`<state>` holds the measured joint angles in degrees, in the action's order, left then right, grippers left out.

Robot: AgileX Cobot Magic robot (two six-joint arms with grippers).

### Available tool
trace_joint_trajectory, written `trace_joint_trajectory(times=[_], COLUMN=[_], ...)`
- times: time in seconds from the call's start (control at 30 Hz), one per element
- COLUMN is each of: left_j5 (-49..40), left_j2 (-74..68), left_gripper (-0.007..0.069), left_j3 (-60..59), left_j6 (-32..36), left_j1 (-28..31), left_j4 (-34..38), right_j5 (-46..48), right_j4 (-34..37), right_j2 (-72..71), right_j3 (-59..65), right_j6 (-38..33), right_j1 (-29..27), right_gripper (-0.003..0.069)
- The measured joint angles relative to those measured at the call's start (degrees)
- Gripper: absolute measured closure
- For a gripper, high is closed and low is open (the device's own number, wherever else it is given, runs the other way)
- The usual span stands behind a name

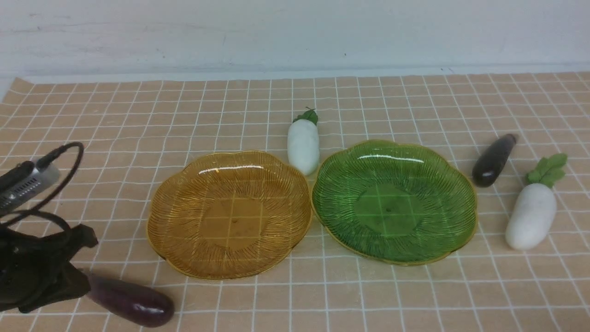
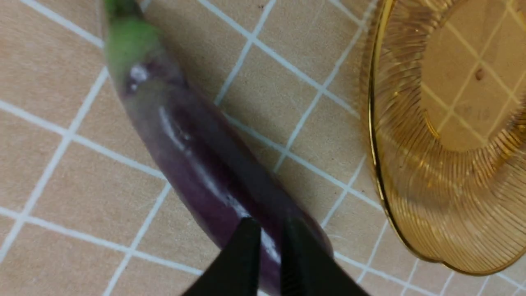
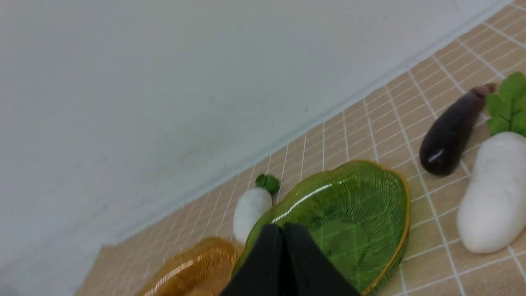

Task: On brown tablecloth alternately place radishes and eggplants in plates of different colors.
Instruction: 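Pick up the eggplant and place it in the yellow plate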

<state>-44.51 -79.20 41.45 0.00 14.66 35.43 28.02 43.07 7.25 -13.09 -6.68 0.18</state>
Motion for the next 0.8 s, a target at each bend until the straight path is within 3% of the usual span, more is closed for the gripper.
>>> trace_joint_trajectory(times=[0.13, 0.23, 0.33, 0.4, 0.8], left_j5=[0.05, 0.3, 2.12, 3.28, 7.6], left_j2=[-3.55, -5.48, -6.68, -7.8, -12.83], left_gripper=[0.0437, 0.026, 0.0123, 0.0072, 0.0047], left_j3=[0.28, 0.28, 0.35, 0.42, 0.49], left_j6=[1.2, 1.02, 0.0, -1.63, -3.14], left_j1=[0.0, 0.12, 0.12, 0.12, 0.12], left_j4=[0.94, 0.27, 0.38, 0.38, 2.07], right_j5=[14.69, 21.48, 23.24, 23.54, 23.65], right_j4=[-2.69, -2.57, -0.86, -0.5, -0.37], right_j2=[13.92, 20.39, 22.43, 22.49, 22.54], right_j3=[-13.15, -18.66, -20.0, -20.0, -20.0], right_j6=[-7.2, -10.54, -13.51, -14.24, -15.17], right_j1=[0.0, 0.0, 0.0, 0.0, 0.0], right_gripper=[0.0675, 0.0675, 0.0675, 0.0675, 0.0675])
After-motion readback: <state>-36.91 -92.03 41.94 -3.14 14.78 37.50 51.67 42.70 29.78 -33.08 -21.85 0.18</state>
